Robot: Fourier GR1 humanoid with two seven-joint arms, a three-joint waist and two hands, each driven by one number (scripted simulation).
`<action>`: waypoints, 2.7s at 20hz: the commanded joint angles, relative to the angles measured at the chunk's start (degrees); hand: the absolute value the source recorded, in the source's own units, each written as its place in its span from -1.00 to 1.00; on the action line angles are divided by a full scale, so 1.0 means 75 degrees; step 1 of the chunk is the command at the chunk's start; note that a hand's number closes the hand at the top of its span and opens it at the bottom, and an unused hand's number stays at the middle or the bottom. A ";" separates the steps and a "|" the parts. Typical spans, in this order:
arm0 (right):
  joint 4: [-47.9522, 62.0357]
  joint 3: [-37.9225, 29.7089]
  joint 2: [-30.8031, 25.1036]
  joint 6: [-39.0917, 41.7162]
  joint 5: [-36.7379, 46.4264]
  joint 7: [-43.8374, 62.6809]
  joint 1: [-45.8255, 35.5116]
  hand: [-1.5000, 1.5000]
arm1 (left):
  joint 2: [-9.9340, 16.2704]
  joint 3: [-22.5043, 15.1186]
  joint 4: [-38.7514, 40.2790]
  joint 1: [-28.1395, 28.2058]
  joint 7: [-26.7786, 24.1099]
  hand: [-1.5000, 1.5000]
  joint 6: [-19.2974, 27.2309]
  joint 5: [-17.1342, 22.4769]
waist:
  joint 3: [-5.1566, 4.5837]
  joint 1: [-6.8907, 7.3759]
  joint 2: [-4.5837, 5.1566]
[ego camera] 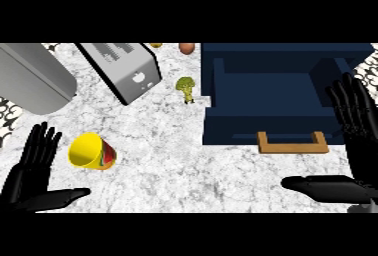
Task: Pick up the cup, place it into the drawer and close the drawer
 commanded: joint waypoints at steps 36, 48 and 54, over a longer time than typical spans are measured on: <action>0.0190 -0.0111 0.0104 0.0395 0.0068 -0.0267 0.0091 -1.00 | 0.1213 0.0844 0.9798 -0.3772 -0.6226 -1.00 -0.0434 -0.1156 | -0.0025 -0.0138 0.0053; 0.0569 -0.0075 0.0278 0.0269 0.0067 -0.0309 -0.0218 -1.00 | 0.1072 0.0763 0.9648 -0.3941 -0.6216 -1.00 -0.1659 -0.1050 | -0.0026 -0.0111 0.0059; 0.0657 -0.0132 0.0184 0.0452 -0.0156 -0.0241 -0.0367 -1.00 | 0.0909 0.0708 0.9519 -0.4005 -0.6109 1.00 -0.2450 -0.0926 | -0.0028 -0.0111 0.0067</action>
